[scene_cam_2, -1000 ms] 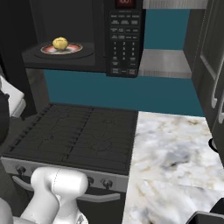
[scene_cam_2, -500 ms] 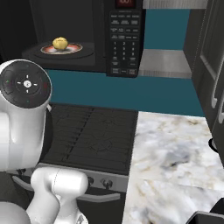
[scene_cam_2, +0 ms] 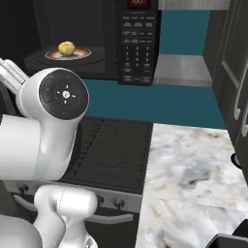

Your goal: Retrieve the reheated potato from the microwave, then place the potato, cheese, and condiment on the cutting board.

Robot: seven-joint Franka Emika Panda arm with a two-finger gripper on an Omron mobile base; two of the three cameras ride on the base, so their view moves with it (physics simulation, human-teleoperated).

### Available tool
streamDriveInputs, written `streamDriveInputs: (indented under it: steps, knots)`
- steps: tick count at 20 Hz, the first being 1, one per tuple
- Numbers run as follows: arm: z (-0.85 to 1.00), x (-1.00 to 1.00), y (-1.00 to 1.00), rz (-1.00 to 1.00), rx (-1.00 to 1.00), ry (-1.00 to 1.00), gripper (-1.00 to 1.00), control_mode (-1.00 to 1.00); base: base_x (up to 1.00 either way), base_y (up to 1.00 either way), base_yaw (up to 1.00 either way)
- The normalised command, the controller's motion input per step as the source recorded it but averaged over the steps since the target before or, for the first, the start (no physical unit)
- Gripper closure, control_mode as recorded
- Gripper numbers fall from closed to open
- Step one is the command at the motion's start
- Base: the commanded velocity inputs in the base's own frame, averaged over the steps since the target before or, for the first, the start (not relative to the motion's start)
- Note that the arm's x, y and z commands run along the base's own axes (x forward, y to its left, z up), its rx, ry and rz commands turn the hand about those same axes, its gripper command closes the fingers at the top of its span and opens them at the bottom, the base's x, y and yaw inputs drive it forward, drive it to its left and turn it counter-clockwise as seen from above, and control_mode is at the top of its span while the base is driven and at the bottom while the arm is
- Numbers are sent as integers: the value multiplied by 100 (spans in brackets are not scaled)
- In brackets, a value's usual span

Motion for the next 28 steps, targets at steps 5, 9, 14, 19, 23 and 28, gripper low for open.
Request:
streamDriveInputs:
  steps: [5, 9, 14, 19, 23, 28]
  knots:
    - [0, 54, -7, -2, 6, 0, -100, -100, 0, 0, 0]
    - [0, 44, 11, 2, 9, 0, -100, -100, 0, 0, 0]
    - [0, 21, 39, 24, 3, 0, -100, -100, 0, 0, 0]
    - [0, 26, 44, 34, 0, 0, -100, -100, 0, 0, 0]
    - [1, 14, 38, 33, 0, 0, -100, -100, 0, 0, 0]
    - [0, 0, 44, 32, 0, 0, -100, -100, 0, 0, 0]
